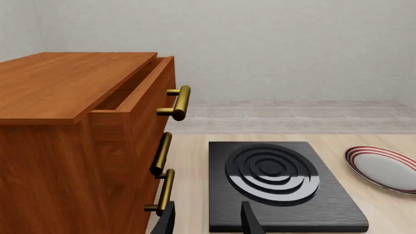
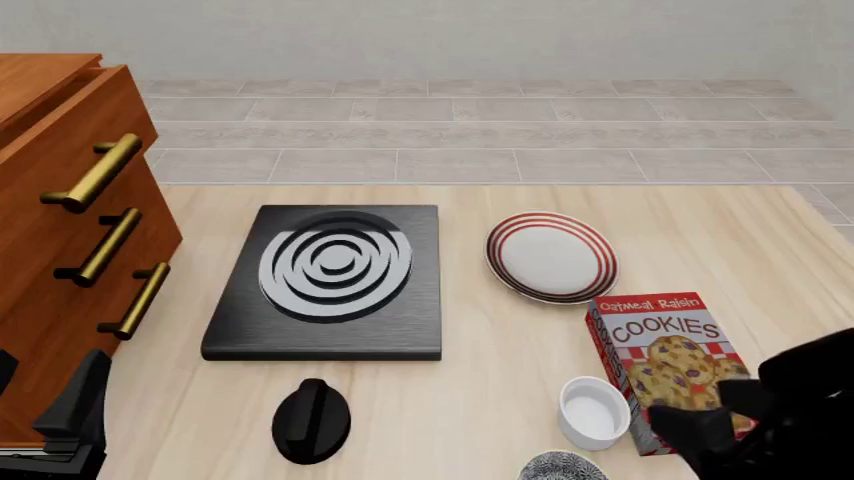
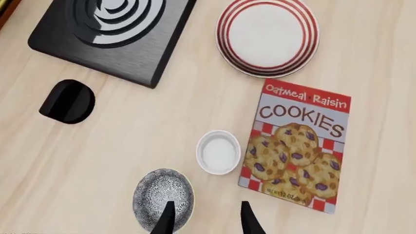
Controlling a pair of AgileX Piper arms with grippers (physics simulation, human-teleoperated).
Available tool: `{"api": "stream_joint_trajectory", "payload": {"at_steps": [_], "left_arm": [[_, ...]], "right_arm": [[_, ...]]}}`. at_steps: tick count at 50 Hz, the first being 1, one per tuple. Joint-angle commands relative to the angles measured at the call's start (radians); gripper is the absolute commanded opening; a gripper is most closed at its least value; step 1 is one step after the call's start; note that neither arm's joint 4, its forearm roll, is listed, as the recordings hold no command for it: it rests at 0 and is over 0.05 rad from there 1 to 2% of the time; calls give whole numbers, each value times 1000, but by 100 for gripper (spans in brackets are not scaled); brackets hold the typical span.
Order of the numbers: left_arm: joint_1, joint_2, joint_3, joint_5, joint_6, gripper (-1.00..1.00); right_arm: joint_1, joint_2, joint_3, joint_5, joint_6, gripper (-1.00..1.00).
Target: Pick the akita bowl next to the ramekin and place it on the plate.
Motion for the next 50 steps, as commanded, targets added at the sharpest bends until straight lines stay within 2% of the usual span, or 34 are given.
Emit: {"api": "stream_joint_trajectory", "payload": {"at_steps": [1,50], "left_arm": [[0,0,0,0,0,100],[0,0,0,0,0,100]], "right_arm": [[15,33,27,-39,-2,100],[93,190,128,-238,55,100]]}}
